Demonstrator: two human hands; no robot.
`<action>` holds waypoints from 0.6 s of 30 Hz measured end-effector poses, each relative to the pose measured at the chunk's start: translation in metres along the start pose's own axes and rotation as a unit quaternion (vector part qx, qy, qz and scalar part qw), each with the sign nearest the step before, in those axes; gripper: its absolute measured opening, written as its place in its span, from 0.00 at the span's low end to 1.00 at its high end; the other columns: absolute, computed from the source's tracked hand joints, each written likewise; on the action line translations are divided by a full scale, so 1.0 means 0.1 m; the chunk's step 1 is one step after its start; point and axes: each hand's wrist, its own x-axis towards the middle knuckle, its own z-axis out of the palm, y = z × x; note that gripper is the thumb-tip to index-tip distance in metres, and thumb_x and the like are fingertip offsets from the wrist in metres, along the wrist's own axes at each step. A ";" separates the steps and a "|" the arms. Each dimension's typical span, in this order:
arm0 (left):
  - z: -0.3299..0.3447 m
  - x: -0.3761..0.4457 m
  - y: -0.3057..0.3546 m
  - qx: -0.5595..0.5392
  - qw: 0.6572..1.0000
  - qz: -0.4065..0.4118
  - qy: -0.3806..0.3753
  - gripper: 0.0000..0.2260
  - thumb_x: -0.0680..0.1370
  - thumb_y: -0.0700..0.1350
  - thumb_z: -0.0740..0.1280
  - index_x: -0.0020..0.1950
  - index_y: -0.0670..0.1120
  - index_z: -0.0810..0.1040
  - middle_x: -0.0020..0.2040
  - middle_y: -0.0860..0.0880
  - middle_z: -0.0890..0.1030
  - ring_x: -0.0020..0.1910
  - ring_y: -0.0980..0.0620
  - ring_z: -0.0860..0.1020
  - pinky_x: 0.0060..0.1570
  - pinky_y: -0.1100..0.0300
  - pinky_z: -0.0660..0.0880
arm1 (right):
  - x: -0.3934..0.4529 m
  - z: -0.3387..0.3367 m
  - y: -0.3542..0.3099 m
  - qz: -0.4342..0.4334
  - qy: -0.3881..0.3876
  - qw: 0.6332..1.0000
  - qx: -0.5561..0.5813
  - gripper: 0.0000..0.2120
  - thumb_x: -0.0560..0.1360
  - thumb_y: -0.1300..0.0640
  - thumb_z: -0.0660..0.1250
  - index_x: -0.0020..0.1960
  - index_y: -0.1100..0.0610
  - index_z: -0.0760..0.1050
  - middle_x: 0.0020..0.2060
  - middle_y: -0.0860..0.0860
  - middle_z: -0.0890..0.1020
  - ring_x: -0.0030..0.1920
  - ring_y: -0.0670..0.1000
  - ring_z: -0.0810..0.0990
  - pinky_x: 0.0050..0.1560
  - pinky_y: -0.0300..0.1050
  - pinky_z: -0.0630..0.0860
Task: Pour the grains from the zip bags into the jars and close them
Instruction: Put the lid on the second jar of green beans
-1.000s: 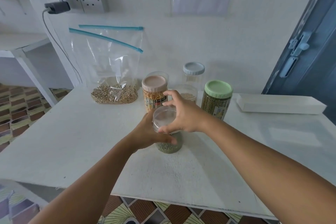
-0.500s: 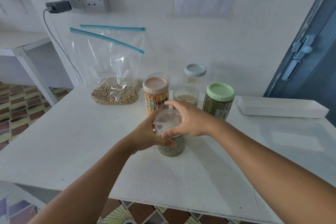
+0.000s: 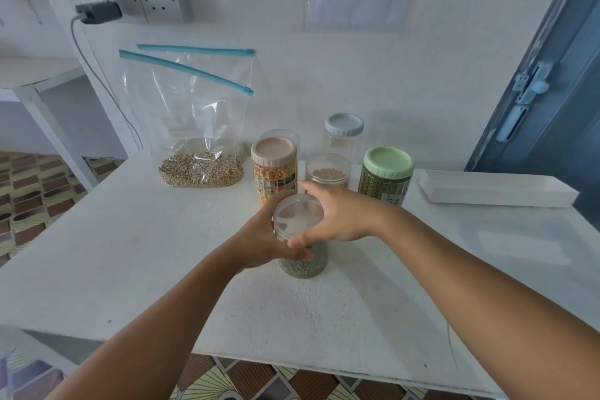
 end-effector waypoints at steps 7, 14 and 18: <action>0.00 0.02 -0.07 0.004 1.000 0.002 0.005 0.51 0.63 0.42 0.87 0.78 0.59 0.60 0.67 0.55 0.76 0.63 0.63 0.77 0.61 0.60 0.78 | -0.02 0.20 -0.05 0.058 0.104 0.988 -0.096 0.60 0.58 0.16 0.67 0.78 0.52 0.64 0.75 0.50 0.67 0.73 0.54 0.68 0.67 0.58 0.74; 0.00 0.04 -0.06 0.007 1.000 -0.003 0.002 0.51 0.64 0.41 0.86 0.78 0.58 0.60 0.65 0.56 0.77 0.61 0.63 0.79 0.57 0.65 0.78 | -0.06 0.07 0.02 0.059 0.059 0.994 0.063 0.51 0.68 0.17 0.57 0.73 0.57 0.74 0.72 0.52 0.71 0.72 0.51 0.71 0.69 0.56 0.72; 0.00 0.04 -0.09 0.009 1.000 -0.005 0.001 0.54 0.62 0.45 0.87 0.79 0.58 0.59 0.67 0.54 0.75 0.65 0.59 0.77 0.65 0.58 0.77 | -0.12 0.12 0.10 0.071 0.209 0.975 -0.006 0.44 0.73 0.21 0.51 0.44 0.61 0.81 0.53 0.53 0.77 0.59 0.47 0.73 0.62 0.56 0.73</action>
